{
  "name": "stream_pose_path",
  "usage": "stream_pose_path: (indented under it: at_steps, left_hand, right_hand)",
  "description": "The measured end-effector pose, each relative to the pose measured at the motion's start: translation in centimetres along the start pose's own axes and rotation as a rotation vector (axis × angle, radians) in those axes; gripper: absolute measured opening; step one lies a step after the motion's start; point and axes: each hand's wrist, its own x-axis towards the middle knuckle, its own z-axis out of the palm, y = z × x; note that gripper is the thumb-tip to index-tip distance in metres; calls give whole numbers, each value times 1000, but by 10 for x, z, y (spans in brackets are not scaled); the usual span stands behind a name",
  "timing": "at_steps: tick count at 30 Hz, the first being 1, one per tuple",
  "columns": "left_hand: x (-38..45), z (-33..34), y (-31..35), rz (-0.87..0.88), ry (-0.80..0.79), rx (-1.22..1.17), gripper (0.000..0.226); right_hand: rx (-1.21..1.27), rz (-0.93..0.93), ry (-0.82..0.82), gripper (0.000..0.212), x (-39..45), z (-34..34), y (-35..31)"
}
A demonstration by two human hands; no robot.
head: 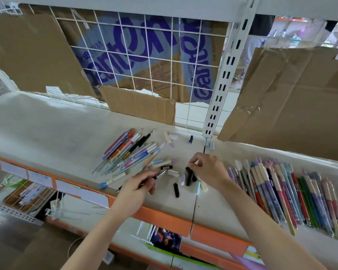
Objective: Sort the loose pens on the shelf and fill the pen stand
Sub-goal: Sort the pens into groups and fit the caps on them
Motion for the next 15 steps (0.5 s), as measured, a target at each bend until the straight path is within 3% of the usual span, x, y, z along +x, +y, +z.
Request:
stream_pose_path:
  at_steps: [4,7,9,13,15]
  left_hand:
    - [1,7,-1,-22,-32,94,33]
    - [2,10,6,-17,-44,113,29]
    - [2,9,9,-16,-40,98,28]
    - [4,9,11,-41,-23,23,26]
    - [4,12,14,-28,-36,-23,22]
  right_hand:
    - [-311,17,-83,24,5,6,-14]
    - [-318,16,-125,18,10,8,-19]
    - [-50,45,-91,14,12,5,-15]
    - [933,102,-12,11,2,-3,-8]
    - [1147,84,25,11,-4,-3,-6]
